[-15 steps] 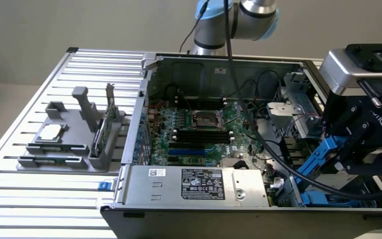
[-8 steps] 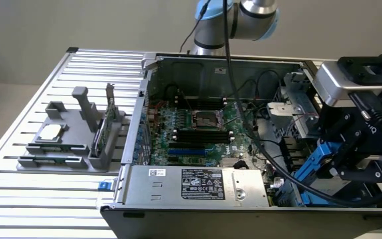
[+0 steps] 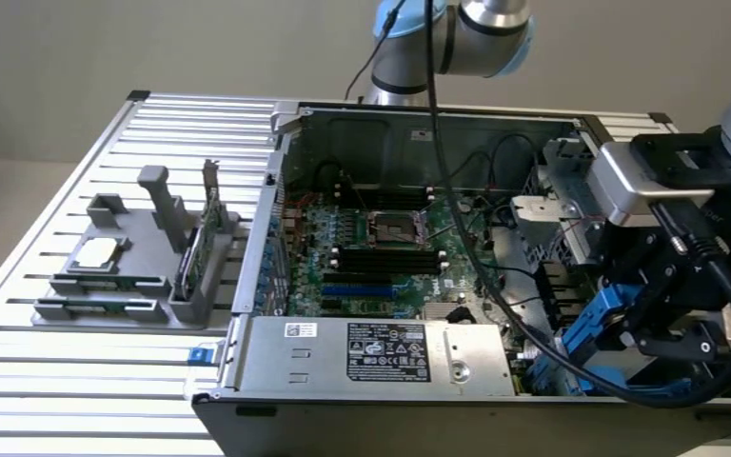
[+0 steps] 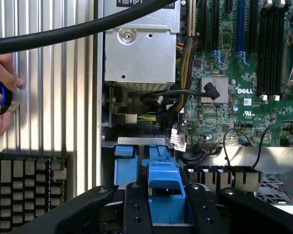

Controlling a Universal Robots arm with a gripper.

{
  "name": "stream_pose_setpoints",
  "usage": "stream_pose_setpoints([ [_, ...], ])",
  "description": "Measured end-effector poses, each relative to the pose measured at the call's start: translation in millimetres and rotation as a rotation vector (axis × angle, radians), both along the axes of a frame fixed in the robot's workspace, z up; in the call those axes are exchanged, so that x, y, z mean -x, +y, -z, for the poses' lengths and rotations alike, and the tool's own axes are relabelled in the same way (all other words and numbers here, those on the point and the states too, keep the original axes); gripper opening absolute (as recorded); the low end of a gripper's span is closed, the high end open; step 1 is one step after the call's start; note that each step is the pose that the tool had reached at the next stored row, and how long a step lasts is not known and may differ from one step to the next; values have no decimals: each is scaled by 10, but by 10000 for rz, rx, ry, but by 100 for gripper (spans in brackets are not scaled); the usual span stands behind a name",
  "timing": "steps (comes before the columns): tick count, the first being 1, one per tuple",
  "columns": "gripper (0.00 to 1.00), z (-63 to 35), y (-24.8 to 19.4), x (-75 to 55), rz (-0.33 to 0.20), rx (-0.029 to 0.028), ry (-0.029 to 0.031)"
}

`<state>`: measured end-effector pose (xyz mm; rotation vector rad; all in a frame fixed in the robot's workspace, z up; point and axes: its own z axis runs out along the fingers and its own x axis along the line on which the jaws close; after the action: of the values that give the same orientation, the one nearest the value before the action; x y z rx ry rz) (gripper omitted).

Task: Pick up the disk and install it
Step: 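Insert the disk into the insertion slot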

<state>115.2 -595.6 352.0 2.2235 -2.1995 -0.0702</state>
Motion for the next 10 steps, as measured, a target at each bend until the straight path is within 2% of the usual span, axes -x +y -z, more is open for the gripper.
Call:
stream_pose_setpoints([
  [6, 33, 94, 0, 5, -62, -1, -18],
  [10, 34, 121, 0, 5, -92, -1, -33],
])
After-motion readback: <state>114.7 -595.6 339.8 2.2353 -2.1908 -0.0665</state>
